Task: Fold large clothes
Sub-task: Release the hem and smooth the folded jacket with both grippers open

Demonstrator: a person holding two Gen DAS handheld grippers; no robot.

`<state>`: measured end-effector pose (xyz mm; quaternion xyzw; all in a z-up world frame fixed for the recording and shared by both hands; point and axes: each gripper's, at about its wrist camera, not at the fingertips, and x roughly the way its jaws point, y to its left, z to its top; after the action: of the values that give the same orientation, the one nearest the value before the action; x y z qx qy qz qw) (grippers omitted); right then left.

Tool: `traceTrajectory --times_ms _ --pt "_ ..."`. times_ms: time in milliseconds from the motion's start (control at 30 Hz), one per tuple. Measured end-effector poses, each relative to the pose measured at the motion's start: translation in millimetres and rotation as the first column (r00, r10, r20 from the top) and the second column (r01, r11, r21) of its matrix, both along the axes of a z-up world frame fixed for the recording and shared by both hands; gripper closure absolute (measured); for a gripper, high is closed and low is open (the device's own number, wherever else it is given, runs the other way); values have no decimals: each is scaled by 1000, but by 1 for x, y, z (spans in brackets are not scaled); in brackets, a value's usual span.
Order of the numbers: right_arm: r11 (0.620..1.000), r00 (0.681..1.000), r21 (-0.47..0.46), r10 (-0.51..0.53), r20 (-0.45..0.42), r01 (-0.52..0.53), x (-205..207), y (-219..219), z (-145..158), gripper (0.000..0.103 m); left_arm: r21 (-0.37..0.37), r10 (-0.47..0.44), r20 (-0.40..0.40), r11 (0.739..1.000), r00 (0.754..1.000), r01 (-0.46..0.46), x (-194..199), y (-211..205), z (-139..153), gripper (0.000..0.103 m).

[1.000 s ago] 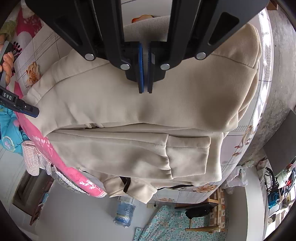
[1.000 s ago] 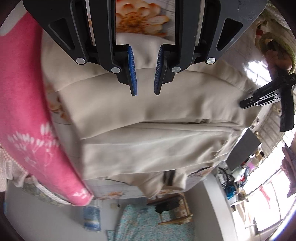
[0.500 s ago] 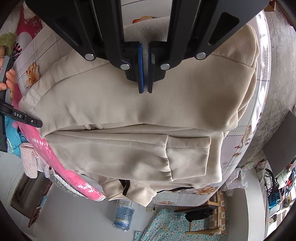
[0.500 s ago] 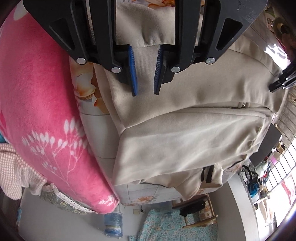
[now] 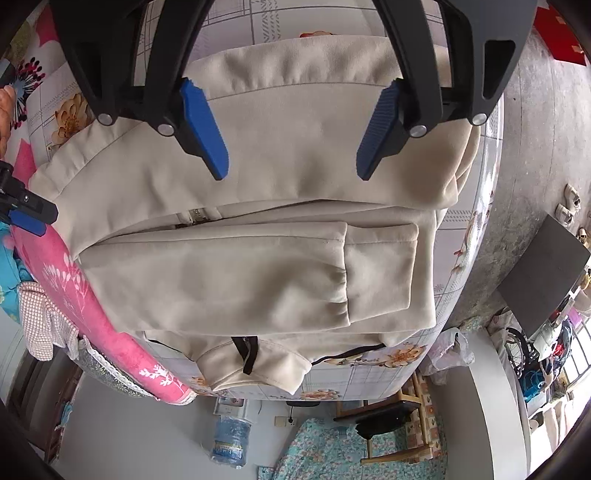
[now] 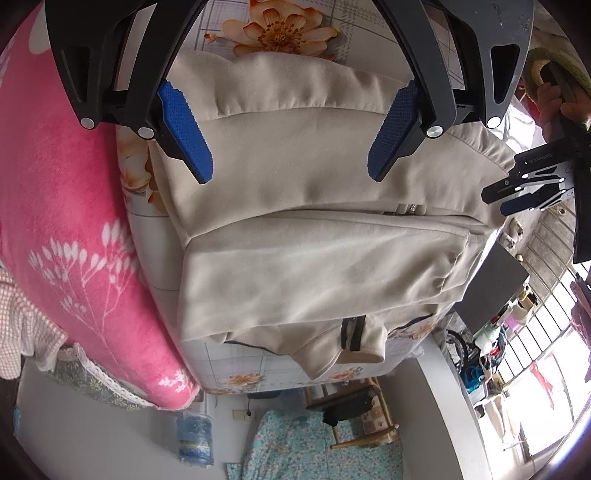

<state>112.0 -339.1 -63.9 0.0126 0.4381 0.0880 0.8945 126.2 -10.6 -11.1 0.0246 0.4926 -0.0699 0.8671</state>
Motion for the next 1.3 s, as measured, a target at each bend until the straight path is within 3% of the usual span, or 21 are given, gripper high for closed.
traceTrajectory --times_ms 600,1300 --pt "996 994 -62 58 -89 -63 4 36 -24 20 54 57 -6 997 998 -57 8 9 3 26" --pt "993 989 -22 116 -88 -118 47 51 -2 20 118 61 2 991 998 -61 42 9 -2 24"
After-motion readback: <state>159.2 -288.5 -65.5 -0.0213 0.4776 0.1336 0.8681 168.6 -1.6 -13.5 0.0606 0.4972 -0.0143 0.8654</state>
